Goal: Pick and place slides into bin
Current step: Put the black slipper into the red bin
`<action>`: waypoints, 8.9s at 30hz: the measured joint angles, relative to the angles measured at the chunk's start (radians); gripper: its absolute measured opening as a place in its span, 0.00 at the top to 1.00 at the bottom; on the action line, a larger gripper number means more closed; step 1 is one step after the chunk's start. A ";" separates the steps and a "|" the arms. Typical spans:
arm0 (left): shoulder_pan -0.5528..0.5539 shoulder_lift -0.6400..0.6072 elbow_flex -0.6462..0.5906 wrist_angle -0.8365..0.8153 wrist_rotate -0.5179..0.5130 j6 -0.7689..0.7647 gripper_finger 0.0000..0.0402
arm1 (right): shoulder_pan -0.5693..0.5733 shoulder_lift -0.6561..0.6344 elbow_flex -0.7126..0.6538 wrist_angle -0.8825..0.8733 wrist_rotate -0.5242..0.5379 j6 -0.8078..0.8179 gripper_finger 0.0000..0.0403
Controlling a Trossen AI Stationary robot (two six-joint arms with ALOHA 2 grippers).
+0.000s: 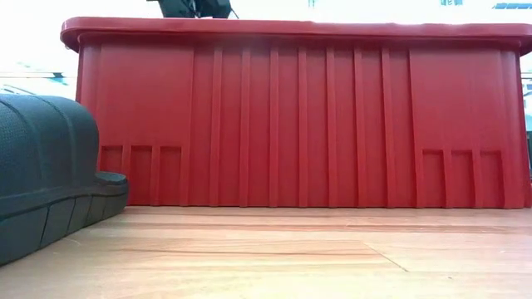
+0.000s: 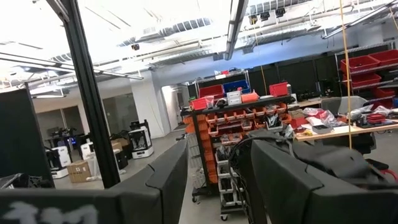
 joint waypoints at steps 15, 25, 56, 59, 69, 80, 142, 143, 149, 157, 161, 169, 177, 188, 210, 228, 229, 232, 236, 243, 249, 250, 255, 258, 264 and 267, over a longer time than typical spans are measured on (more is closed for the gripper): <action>-0.147 -0.015 0.423 -0.420 -0.259 -0.159 0.56 | 0.000 0.000 0.000 0.059 0.002 -0.082 0.59; -0.340 -0.168 0.531 -0.419 -0.090 -0.351 0.56 | 0.000 0.000 0.000 0.119 0.005 -0.149 0.59; -0.910 -0.222 -0.347 0.323 0.196 -0.701 0.56 | -0.018 0.000 0.000 0.036 -0.002 -0.105 0.59; -0.910 -0.234 -0.433 0.457 0.203 -0.725 0.56 | -0.016 0.000 0.000 0.035 -0.002 -0.104 0.59; -0.936 -0.223 -0.459 0.655 0.165 -0.750 0.56 | -0.012 0.000 0.000 0.028 -0.002 -0.067 0.59; -1.011 -0.220 -0.314 0.425 0.021 -0.783 0.56 | -0.011 0.000 0.000 0.017 -0.003 -0.052 0.59; -0.994 -0.148 -0.469 0.622 0.148 -0.730 0.56 | -0.004 0.000 0.000 0.013 -0.002 -0.026 0.59; -0.994 -0.141 -0.480 0.644 0.157 -0.741 0.56 | -0.004 0.000 0.000 0.013 -0.002 -0.024 0.59; -0.994 -0.112 -0.546 0.796 0.186 -0.806 0.56 | -0.004 0.000 0.000 -0.008 -0.002 -0.014 0.59; -0.998 -0.113 -0.645 0.874 0.183 -0.879 0.56 | -0.004 0.000 0.000 -0.021 -0.002 0.001 0.59; -1.008 -0.113 -0.718 0.972 0.189 -0.927 0.56 | -0.004 0.000 0.000 -0.025 -0.002 0.001 0.59; -1.029 -0.113 -0.809 1.108 0.204 -1.019 0.56 | -0.004 0.000 0.000 -0.024 -0.002 0.001 0.59; -1.046 -0.022 -0.809 1.219 0.239 -1.034 0.56 | -0.004 0.000 0.000 -0.026 -0.002 0.001 0.59; -1.046 0.079 -0.809 1.334 0.307 -1.020 0.63 | 0.002 0.000 0.000 -0.033 -0.002 0.004 0.59; -1.024 -0.021 -0.704 1.409 0.513 -1.033 0.98 | 0.002 0.000 0.000 -0.031 0.002 0.001 0.59; -0.961 -0.319 -0.324 0.850 0.557 -0.902 0.99 | 0.000 0.000 0.000 -0.015 0.003 -0.044 0.59; -0.949 -0.321 -0.276 0.768 0.555 -0.873 0.99 | 0.000 0.000 0.000 -0.015 0.003 -0.053 0.59; -0.895 -0.320 -0.129 0.557 0.554 -0.780 0.99 | 0.000 0.000 0.000 -0.015 0.003 -0.060 0.59; -0.804 -0.321 0.045 0.295 0.550 -0.654 0.99 | 0.000 0.000 0.000 -0.011 0.003 -0.071 0.59; -0.608 -0.321 0.259 -0.075 0.504 -0.416 0.99 | 0.000 0.000 0.000 -0.011 0.003 -0.079 0.59; -0.378 -0.320 0.299 -0.238 0.509 -0.208 0.99 | 0.000 0.000 0.000 -0.008 0.003 -0.078 0.59; -0.337 -0.316 0.300 -0.256 0.513 -0.172 0.99 | 0.000 0.000 0.000 -0.008 0.003 -0.078 0.59; -0.143 -0.271 0.301 -0.368 0.532 0.005 0.99 | 0.000 0.000 0.000 -0.002 0.003 -0.078 0.59; -0.047 -0.231 0.301 -0.427 0.517 0.109 0.99 | 0.000 0.000 0.000 -0.001 0.003 -0.063 0.59; 0.081 -0.129 0.300 -0.471 0.482 0.291 0.99 | 0.000 0.000 0.000 -0.001 0.003 -0.049 0.59; 0.122 -0.074 0.307 -0.474 0.471 0.382 0.99 | 0.000 0.000 0.000 -0.001 0.003 -0.040 0.59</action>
